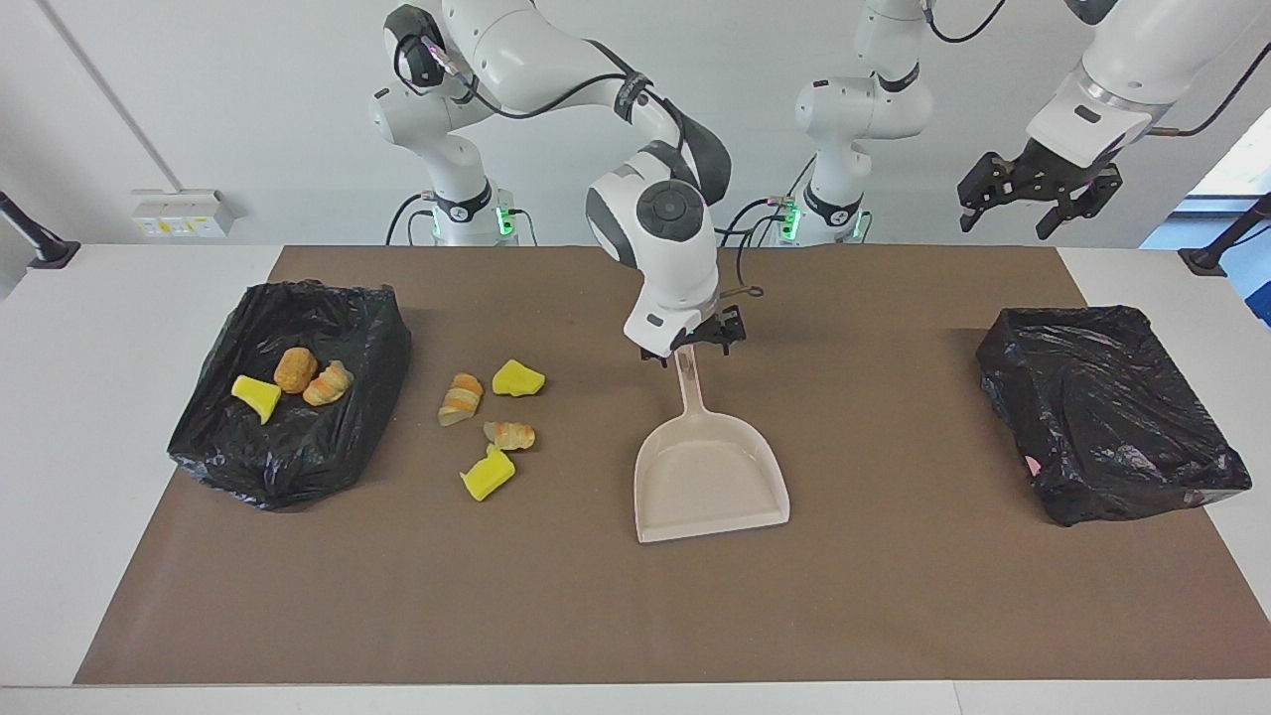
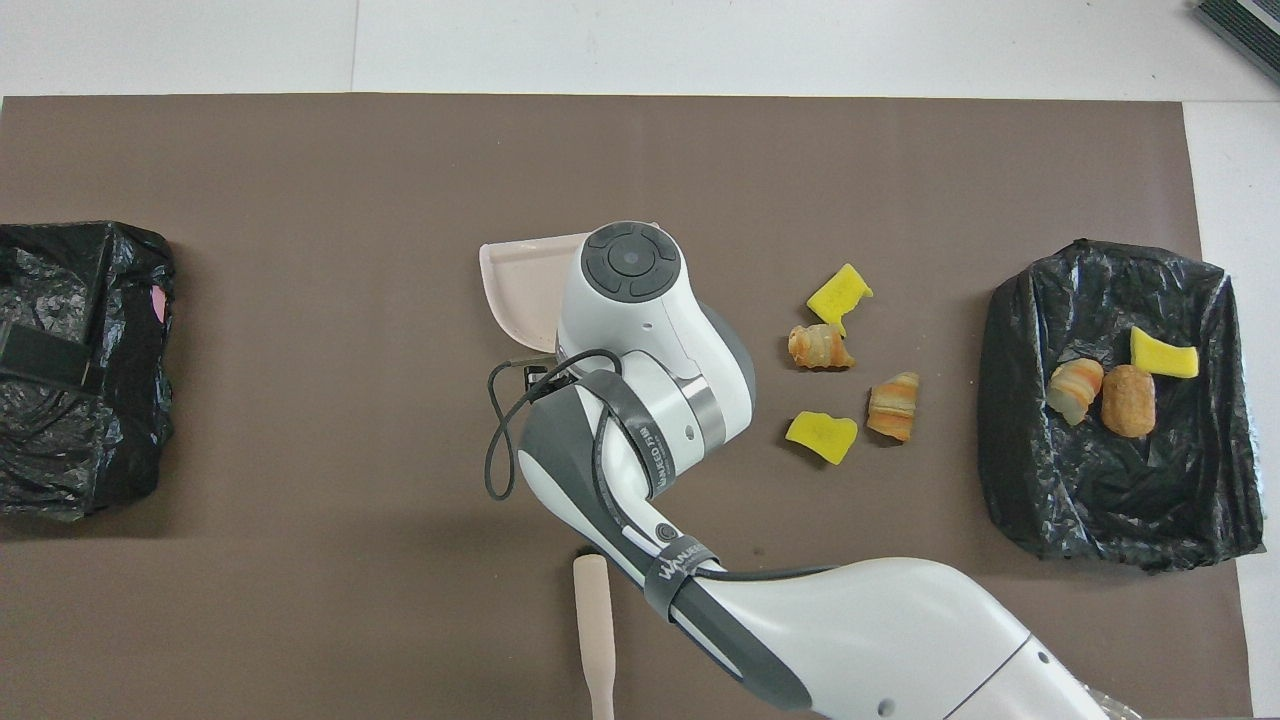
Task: Sweep and dump trash in bin
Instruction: 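Lower the dustpan onto the mat and release it with the right gripper, then reach the left gripper to the dustpan handle and grasp it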
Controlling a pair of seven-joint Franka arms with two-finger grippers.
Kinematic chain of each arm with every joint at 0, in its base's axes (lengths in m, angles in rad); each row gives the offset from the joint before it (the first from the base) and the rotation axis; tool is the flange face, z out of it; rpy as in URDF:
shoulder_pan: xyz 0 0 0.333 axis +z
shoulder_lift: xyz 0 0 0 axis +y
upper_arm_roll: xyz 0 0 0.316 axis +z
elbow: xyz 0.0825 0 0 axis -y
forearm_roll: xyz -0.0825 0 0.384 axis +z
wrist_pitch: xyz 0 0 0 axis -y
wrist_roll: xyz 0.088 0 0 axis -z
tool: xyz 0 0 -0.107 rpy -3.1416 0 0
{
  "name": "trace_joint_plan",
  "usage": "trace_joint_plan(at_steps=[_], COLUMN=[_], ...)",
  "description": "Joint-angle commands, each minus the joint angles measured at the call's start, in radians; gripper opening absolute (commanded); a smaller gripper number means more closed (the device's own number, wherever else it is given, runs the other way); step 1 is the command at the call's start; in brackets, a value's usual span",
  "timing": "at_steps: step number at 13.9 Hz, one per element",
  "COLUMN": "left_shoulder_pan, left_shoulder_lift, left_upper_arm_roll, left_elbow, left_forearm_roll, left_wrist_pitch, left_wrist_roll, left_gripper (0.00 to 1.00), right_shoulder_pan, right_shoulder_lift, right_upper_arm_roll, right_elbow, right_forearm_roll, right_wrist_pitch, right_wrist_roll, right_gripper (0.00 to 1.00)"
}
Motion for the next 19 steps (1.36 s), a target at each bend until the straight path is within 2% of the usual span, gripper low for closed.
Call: trace_joint_plan(at_steps=[1, 3, 5, 8, 11, 14, 19], left_shoulder_pan=[-0.018, -0.029, -0.032, -0.032, -0.029, -0.032, -0.035], left_shoulder_lift=[-0.014, -0.010, -0.008, 0.006, 0.012, 0.071, 0.243], left_upper_arm_roll=[-0.037, -0.062, -0.130, -0.213, -0.293, -0.342, -0.485], left_elbow=[-0.023, -0.040, -0.090, -0.173, -0.288, -0.294, -0.294], left_forearm_roll=[0.002, 0.002, 0.002, 0.002, 0.004, 0.005, 0.079], left_wrist_pitch=[0.050, 0.079, 0.140, 0.270, 0.395, 0.458, 0.617], left_wrist_roll=[-0.006, -0.026, -0.091, -0.212, -0.352, -0.386, -0.614], left_gripper=[1.00, 1.00, 1.00, 1.00, 1.00, 1.00, 1.00], right_shoulder_pan=[0.001, 0.002, 0.031, 0.093, 0.136, 0.192, 0.291], right_shoulder_lift=[-0.156, -0.250, -0.332, -0.446, -0.556, -0.565, -0.551], right_upper_arm_roll=[0.001, 0.001, 0.001, 0.001, 0.001, 0.001, 0.001], right_elbow=[-0.152, -0.241, -0.339, -0.524, -0.716, -0.769, -0.847], right_forearm_roll=[0.023, 0.024, 0.026, 0.069, 0.129, 0.136, 0.136], right_wrist_pitch=[-0.054, -0.107, -0.124, -0.070, 0.055, 0.095, 0.209], right_wrist_roll=[0.003, -0.011, -0.014, -0.001, 0.002, 0.027, 0.134], right_gripper=[1.00, 1.00, 1.00, 1.00, 1.00, 1.00, 1.00])
